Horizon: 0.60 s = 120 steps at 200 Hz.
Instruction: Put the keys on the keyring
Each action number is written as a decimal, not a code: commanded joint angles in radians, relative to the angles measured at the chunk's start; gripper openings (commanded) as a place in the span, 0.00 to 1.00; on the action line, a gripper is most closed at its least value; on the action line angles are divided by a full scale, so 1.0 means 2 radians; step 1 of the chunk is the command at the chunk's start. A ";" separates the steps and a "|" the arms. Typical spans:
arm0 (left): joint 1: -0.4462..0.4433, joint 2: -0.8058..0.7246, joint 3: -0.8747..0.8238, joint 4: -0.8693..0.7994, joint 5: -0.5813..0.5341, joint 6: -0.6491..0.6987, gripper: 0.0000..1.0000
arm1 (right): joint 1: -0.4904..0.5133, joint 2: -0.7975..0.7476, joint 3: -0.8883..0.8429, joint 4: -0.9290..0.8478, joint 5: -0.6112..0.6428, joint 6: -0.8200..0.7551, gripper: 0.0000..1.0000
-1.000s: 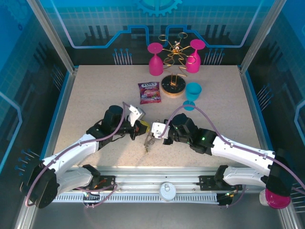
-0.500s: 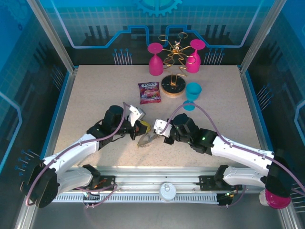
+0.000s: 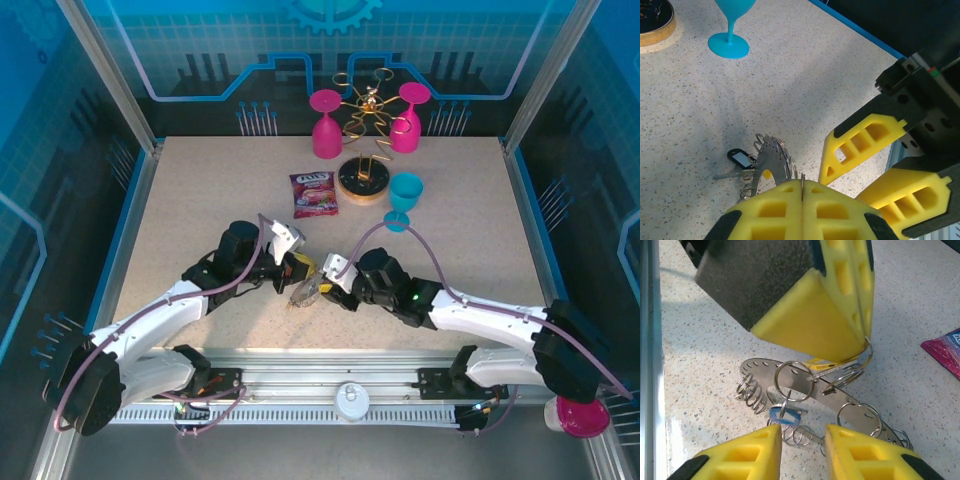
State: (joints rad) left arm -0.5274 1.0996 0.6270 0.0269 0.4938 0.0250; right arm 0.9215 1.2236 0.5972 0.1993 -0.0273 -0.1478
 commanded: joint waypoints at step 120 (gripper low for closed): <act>0.002 -0.008 0.002 -0.001 0.023 0.006 0.00 | -0.002 0.030 -0.034 0.173 0.029 0.013 0.23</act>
State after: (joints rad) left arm -0.5274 1.0996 0.6270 0.0212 0.4946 0.0254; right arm 0.9215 1.2766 0.5358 0.4835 -0.0013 -0.1337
